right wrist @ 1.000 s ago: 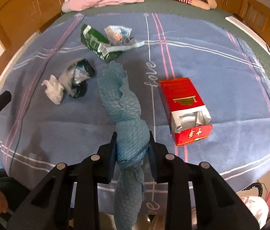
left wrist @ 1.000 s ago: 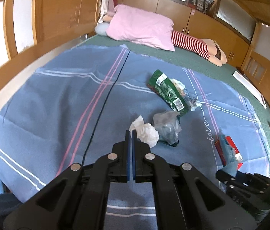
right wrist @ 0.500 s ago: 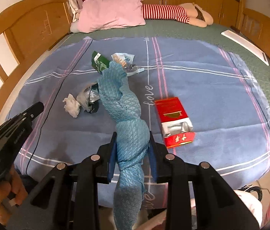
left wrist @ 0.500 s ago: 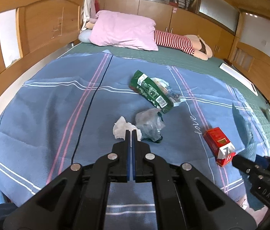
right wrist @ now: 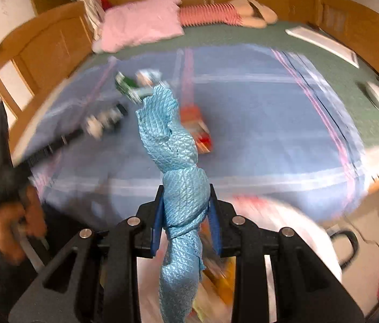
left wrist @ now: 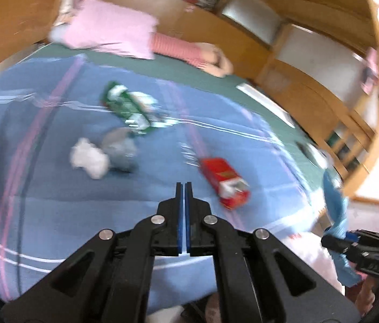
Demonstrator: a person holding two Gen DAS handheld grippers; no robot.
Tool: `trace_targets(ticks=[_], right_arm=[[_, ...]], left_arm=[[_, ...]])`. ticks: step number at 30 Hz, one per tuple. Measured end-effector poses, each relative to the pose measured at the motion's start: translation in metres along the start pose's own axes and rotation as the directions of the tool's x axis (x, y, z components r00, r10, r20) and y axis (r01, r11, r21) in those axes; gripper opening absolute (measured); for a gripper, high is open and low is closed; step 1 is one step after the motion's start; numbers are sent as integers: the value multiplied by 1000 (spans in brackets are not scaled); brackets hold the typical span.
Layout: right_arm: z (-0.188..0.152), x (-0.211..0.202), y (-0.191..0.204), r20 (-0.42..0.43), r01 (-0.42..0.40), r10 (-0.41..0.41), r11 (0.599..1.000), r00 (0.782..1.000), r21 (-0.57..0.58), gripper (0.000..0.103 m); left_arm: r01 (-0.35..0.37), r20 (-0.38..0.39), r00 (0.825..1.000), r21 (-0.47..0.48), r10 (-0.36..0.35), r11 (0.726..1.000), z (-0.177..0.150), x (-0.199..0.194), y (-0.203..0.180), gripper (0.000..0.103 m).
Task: Collect trash
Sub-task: 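Carry the blue cloth over the bin and open the right tool, then grasp the white crumpled tissue with the left tool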
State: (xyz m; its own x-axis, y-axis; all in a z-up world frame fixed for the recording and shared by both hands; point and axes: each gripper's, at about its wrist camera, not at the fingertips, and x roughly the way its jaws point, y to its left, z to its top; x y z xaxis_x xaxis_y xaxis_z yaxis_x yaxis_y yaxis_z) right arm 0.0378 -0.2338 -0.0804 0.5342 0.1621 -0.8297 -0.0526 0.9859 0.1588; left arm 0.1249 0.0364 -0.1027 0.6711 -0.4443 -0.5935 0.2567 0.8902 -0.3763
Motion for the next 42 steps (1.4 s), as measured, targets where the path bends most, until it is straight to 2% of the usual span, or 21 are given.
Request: trace_targets(ticks=[4, 6, 7, 8, 11, 13, 15, 17, 18, 19, 20, 21, 22, 24, 27, 28, 32, 34, 36, 39, 42], right_arm=[[-48, -1, -34, -133, 10, -7, 1000, 991, 20, 32], [-63, 0, -47, -192, 18, -12, 999, 981, 31, 46], [-66, -3, -53, -184, 36, -28, 998, 982, 42, 64], [-64, -13, -61, -138, 59, -47, 995, 989, 82, 74], [-53, -31, -83, -41, -1, 10, 973, 999, 230, 74], [-47, -38, -96, 9, -59, 59, 945, 998, 322, 74], [-42, -39, -97, 28, -55, 49, 940, 998, 336, 74], [-43, -38, -94, 23, -29, 22, 946, 999, 322, 74], [-45, -38, -94, 18, -25, 20, 949, 1000, 315, 74], [-50, -37, -90, 11, -21, 18, 951, 1000, 307, 74], [-51, -33, -87, -1, -14, 15, 955, 1000, 296, 74], [-51, -27, -82, -12, -3, 7, 959, 1000, 283, 74], [-51, -23, -80, -20, 2, 4, 962, 1000, 273, 74], [-50, -10, -74, -43, -2, 13, 969, 999, 248, 74], [-50, 4, -66, -72, -11, 29, 972, 997, 236, 74], [-49, 9, -64, -79, -17, 37, 971, 996, 238, 74], [-37, 16, -58, -65, -34, 51, 970, 997, 241, 74], [-28, 19, -52, -52, -47, 60, 971, 997, 234, 74], [-21, 22, -46, -46, -62, 74, 973, 996, 223, 74], [-18, 23, -36, -36, -87, 96, 976, 995, 200, 74], [-20, 27, -30, -46, -90, 101, 977, 994, 191, 74]], left_arm=[[185, -62, 982, 85, -180, 979, -17, 5, -37, 2], [275, -116, 958, 102, -263, 956, -28, 11, -54, 2], [316, -146, 943, 114, -299, 942, -34, 14, -63, 2], [343, -166, 932, 122, -321, 932, -39, 17, -69, 2], [437, -232, 887, 136, -400, 889, -57, 22, -93, 2], [434, -253, 887, 173, -386, 884, -65, 25, -103, 2], [392, -238, 908, 193, -345, 899, -65, 25, -103, 2], [291, -179, 948, 156, -263, 944, -48, 27, -83, 3], [151, -143, 981, 129, -132, 980, -32, 34, -67, 6], [-6, -117, 993, 94, 17, 996, -15, 43, -46, 12], [-170, -92, 981, 36, 173, 985, 5, 53, -18, 30], [-264, -77, 962, -9, 262, 965, 17, 58, 2, 47], [-376, -75, 926, -81, 370, 923, 31, 63, 28, 50], [-474, -94, 880, -195, 465, 858, 52, 72, 69, 52], [-519, -172, 854, -216, 491, 827, 65, 96, 101, 55], [-511, -194, 858, -221, 476, 831, 65, 103, 103, 55], [-421, -213, 904, -282, 372, 862, 68, 115, 107, 64], [-428, -220, 898, -247, 380, 869, 67, 120, 102, 65], [-453, -225, 887, -248, 404, 856, 64, 117, 105, 58], [-411, -254, 908, -394, 333, 822, 53, 110, 128, 43], [-383, -268, 921, -482, 284, 788, 42, 99, 143, 41]])
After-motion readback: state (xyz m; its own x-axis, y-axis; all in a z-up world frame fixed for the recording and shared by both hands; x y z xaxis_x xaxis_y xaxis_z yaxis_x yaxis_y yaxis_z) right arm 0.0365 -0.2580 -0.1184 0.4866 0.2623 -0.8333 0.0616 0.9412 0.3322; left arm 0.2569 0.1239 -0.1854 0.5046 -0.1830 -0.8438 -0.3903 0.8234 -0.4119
